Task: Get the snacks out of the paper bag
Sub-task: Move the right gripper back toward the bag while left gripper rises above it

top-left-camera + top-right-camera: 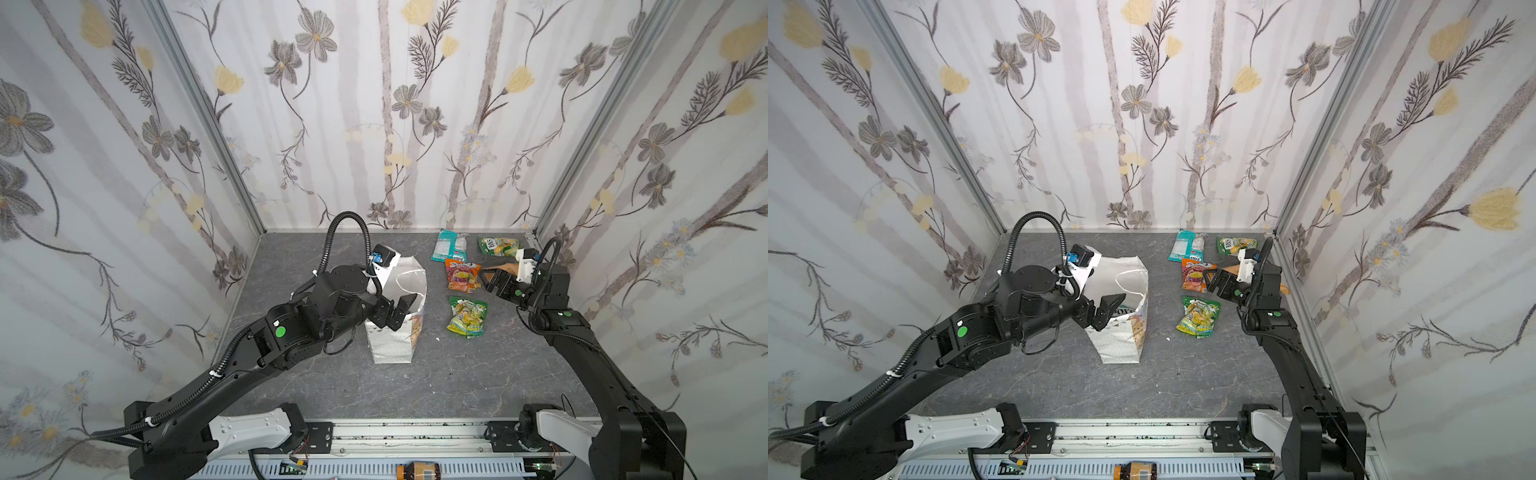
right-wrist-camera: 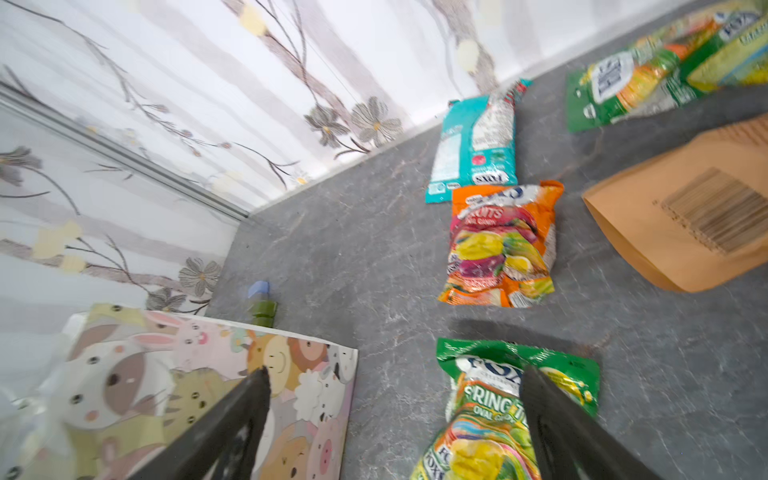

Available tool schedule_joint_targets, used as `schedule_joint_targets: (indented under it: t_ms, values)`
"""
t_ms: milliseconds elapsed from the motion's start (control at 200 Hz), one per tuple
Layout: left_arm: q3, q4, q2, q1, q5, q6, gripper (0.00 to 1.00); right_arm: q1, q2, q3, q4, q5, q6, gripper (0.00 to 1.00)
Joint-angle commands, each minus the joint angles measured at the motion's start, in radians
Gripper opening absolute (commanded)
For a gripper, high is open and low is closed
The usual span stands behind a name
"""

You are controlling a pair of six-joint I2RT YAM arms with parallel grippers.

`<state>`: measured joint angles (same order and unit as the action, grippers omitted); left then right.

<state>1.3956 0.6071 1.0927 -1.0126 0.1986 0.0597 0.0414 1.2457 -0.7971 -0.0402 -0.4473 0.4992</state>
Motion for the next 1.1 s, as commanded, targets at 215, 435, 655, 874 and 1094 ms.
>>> schedule_joint_targets:
  t_ms: [215, 435, 655, 874, 1094]
  values:
    - [0.007, -0.018, 0.007, 0.004, 0.154, 0.038, 0.98, 0.125, -0.131, -0.12, -0.026, -0.024, 0.013, 0.92]
    - [0.016, -0.014, 0.013, 0.044, 0.219, 0.1, 0.94, 0.216, -0.136, -0.238, -0.109, -0.047, -0.001, 0.92]
    - [0.084, 0.073, 0.075, 0.133, 0.156, 0.191, 0.92, 0.32, -0.104, -0.324, -0.12, -0.127, 0.011, 0.9]
    - [0.183, 0.193, 0.194, 0.238, 0.04, 0.3, 0.78, 0.41, -0.069, -0.413, -0.127, -0.179, -0.004, 0.88]
    - [0.283, 0.275, 0.329, 0.294, -0.063, 0.345, 0.7, 0.442, -0.066, -0.429, -0.128, -0.163, -0.007, 0.88]
